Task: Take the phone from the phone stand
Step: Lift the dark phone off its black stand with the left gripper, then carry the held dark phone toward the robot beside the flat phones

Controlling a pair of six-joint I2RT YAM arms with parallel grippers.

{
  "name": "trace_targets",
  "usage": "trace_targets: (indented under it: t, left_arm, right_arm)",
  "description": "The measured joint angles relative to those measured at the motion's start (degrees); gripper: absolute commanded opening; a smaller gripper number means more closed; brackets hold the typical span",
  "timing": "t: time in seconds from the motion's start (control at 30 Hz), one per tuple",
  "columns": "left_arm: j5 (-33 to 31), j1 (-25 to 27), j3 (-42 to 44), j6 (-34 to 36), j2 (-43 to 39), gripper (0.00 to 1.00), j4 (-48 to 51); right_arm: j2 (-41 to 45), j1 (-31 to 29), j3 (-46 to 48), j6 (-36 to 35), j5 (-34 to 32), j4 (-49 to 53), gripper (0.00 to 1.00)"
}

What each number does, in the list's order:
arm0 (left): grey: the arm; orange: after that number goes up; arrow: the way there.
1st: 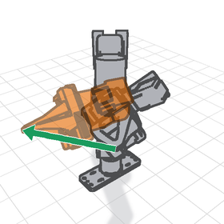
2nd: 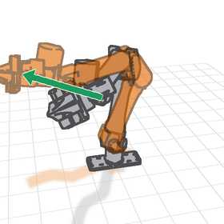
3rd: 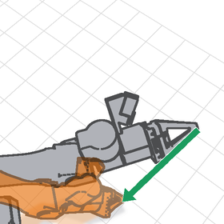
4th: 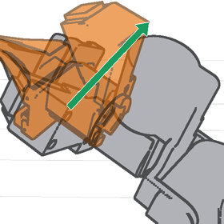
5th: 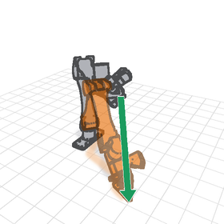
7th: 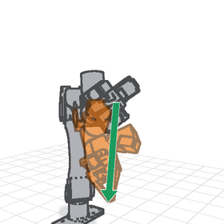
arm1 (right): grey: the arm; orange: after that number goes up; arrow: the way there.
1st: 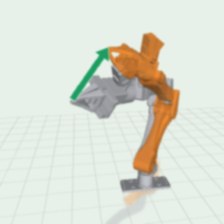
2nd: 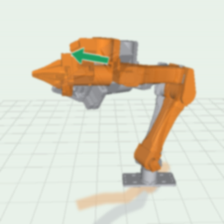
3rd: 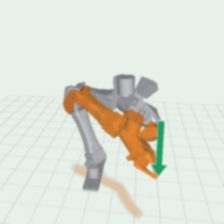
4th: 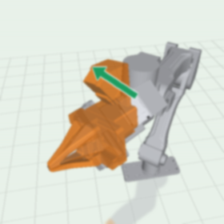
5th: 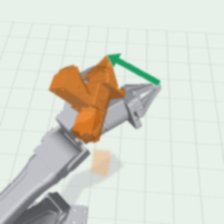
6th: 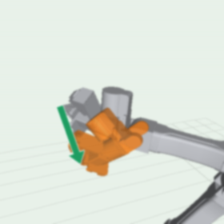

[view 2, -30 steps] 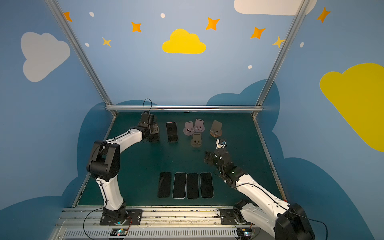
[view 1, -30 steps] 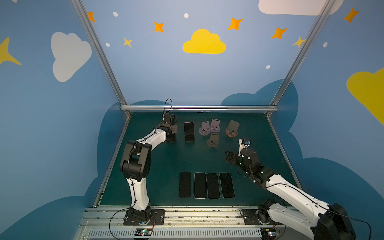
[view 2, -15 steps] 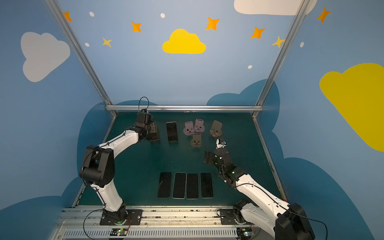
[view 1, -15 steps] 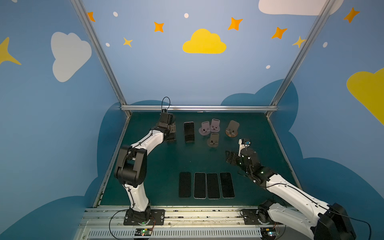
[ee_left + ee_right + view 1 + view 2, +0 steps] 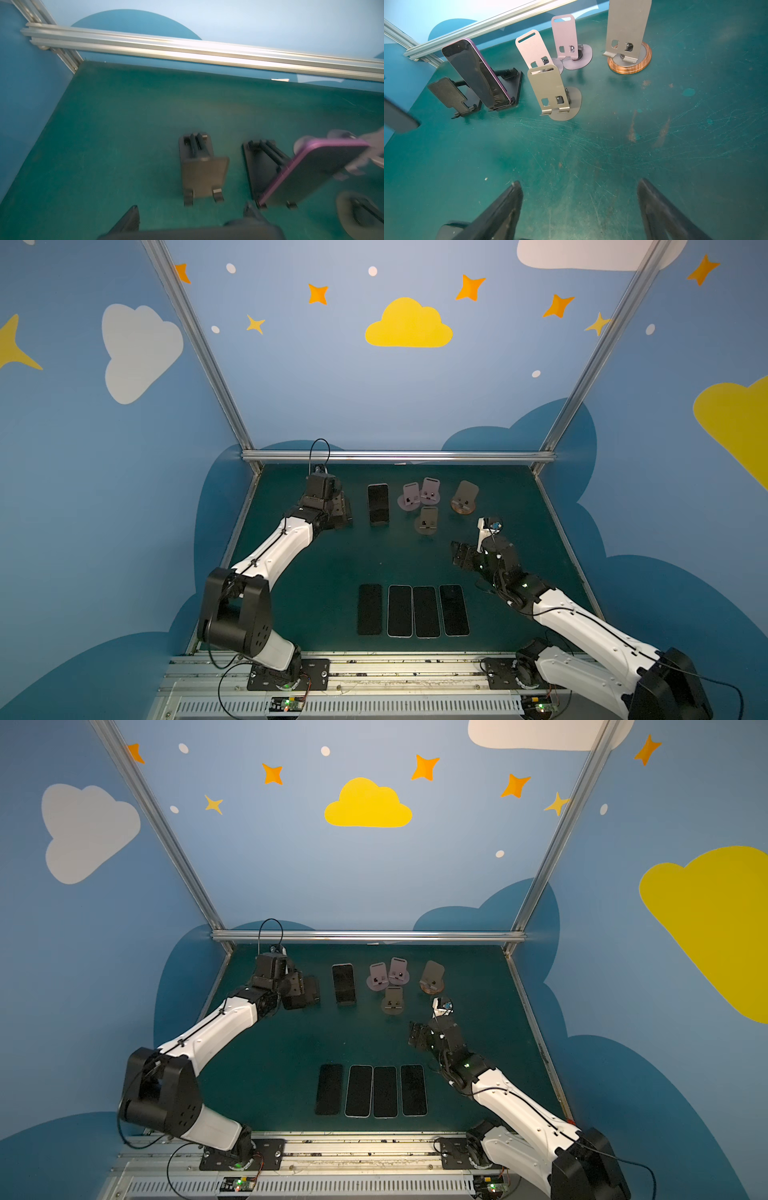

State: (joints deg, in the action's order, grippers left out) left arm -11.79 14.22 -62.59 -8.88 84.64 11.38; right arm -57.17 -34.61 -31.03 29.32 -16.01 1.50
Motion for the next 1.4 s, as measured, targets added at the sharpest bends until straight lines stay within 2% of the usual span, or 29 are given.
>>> trace_targets:
  t: [0.23, 0.37, 0.53, 0.83, 1.03, 1.23, 1.4]
  left_arm:
    - [-1.66, 6.58, 12.13, -5.57, -13.40, 0.63, 5.35]
    - [-2.93, 10.03, 17.44, -11.65, -19.98, 0.63, 10.45]
    - [-5.77, 14.25, 22.95, -18.45, -24.68, 0.63, 14.62]
    - [-6.64, 20.28, 25.81, -25.62, -22.34, 0.63, 22.12]
    - [-4.83, 21.40, 25.73, -27.04, -20.94, 0.63, 25.92]
    - [-1.22, 22.82, 25.68, -28.02, -16.15, 0.63, 25.18]
    - [-0.63, 23.39, 24.61, -27.76, -11.43, 0.63, 24.41]
  right_arm:
    - [0.35, 0.00, 0.00, 0.15, 0.66, -0.04, 0.86]
    - [0.44, 0.00, 0.00, 0.33, 1.01, -0.57, 0.86]
    - [-0.11, 0.00, 0.00, 0.81, 1.77, -1.14, 0.86]
    - [-0.57, 0.00, 0.00, 1.81, 2.29, -1.25, 0.86]
    - [-0.44, 0.00, 0.00, 1.81, 2.34, -1.27, 0.86]
    - [-0.52, 0.00, 0.00, 1.81, 2.78, -1.29, 0.86]
    - [-0.57, 0.00, 0.00, 2.01, 2.75, -1.27, 0.86]
